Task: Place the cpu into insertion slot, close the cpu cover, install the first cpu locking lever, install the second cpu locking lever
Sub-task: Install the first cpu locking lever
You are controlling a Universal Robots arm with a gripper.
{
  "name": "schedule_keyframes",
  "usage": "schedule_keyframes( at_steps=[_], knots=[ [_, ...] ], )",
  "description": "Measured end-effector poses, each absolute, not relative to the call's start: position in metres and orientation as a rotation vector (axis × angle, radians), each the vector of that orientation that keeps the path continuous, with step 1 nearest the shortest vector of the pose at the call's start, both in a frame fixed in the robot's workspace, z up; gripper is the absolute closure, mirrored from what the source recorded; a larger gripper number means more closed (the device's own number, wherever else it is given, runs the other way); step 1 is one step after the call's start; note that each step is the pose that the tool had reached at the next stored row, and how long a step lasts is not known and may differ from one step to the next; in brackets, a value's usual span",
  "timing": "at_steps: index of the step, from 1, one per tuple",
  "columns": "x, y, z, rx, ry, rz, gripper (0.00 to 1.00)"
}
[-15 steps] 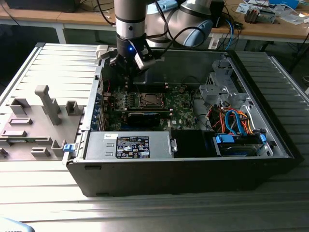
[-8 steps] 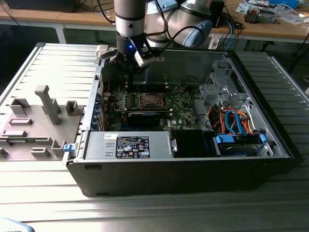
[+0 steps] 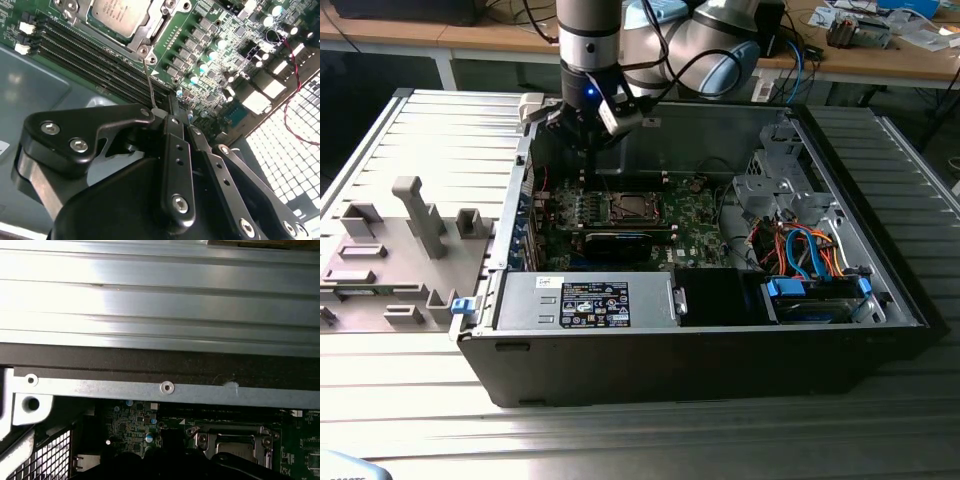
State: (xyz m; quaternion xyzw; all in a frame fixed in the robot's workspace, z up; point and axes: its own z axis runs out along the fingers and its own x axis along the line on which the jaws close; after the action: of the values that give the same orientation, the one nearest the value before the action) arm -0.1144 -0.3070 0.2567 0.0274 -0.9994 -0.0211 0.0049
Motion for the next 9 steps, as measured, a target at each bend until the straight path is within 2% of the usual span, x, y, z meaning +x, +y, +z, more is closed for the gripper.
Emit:
schedule_keyframes(
  at_steps=[9],
  knots=[
    [-0.1051, -0.307, 0.2569, 0.086, -3.13, -0.066, 0.89]
  ],
)
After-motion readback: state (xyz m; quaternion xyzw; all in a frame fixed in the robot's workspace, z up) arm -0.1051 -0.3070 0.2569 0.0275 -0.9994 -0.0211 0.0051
